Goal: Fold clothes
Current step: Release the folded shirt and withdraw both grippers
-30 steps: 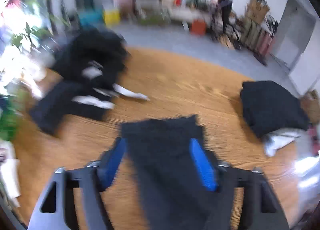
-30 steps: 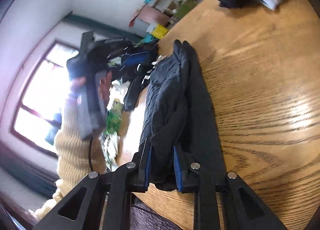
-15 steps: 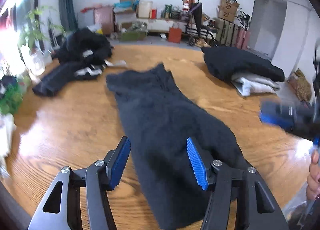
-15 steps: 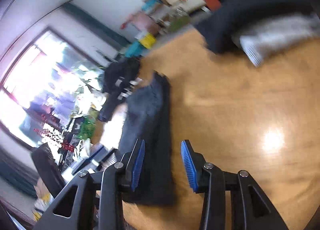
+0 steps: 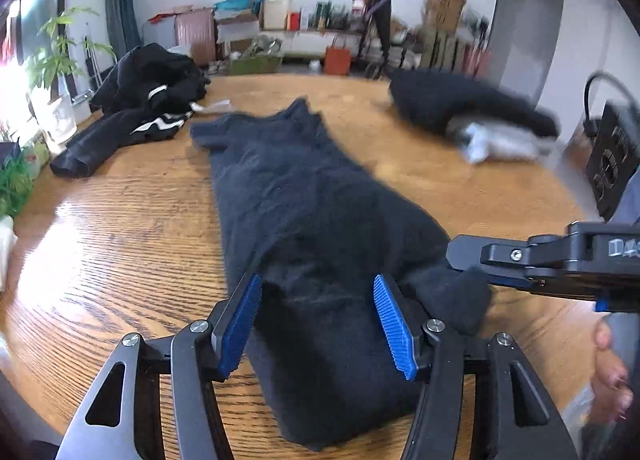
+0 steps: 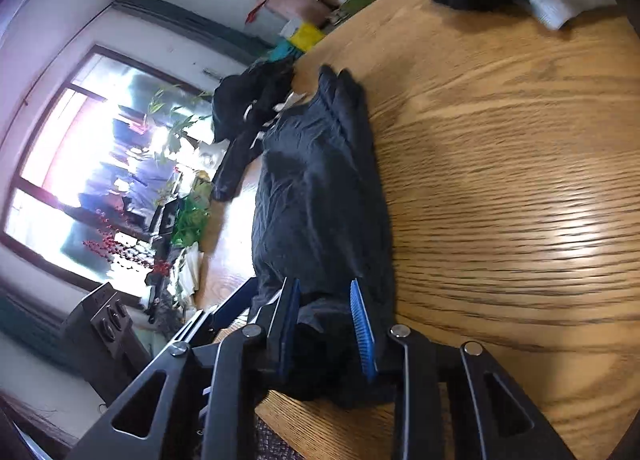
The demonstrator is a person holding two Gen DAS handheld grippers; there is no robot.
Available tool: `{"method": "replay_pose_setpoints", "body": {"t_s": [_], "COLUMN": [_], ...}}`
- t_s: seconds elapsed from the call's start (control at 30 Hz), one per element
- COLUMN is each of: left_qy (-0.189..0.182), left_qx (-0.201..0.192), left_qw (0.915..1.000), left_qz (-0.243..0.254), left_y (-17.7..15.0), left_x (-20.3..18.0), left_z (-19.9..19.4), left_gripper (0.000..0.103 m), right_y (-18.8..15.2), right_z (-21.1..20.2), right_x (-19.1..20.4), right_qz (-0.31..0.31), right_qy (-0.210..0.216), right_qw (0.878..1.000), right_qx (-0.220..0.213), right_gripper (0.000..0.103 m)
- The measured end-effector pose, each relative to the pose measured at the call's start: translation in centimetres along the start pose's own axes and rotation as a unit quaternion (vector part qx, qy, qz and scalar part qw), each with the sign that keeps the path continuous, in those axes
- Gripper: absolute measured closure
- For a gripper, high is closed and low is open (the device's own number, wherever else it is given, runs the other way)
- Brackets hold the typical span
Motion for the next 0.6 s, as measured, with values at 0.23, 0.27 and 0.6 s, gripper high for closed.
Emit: {"method": "replay_pose_setpoints", "body": {"t_s": [0.23,0.27,0.6], "left_qy": [-0.032,-0.024,-0.079], "left_qx": [-0.006,-0.001,0.09], "left_qw": [0.9993,0.9994,0.9868], "left_qz": [-0.015,-0.024,-0.109], "left_y": [-0.7,-0.6,8.6], "left_x": [1.2,2.3,12.7], "left_z": [-1.0,-1.2,4.1], "left_gripper": [0.043,0.043,0.084], "right_y": [-1.1,-1.3,-4.5], "right_z": [-4.2,-4.0,-1.0], "right_x": [4.3,5.1,6.6], "right_qz": [-0.081,-0.1,-0.13], "right_qy": [0.059,0.045,0.054], "right_qw": [0.994,0.993,0.99], "right_qx": [-0.038,-0.044,-0.004], "right_gripper": [0.065,0.066,0.074]}}
Point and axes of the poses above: each gripper's, at about its wrist camera, not at the fingertips, and z roughly the way its jaws point, x to its left, y to its top, the point moved 2 cm from there along z, roughly the way its jaws point, and after that the axes turned 13 degrees about z, right-handed, at the moved point
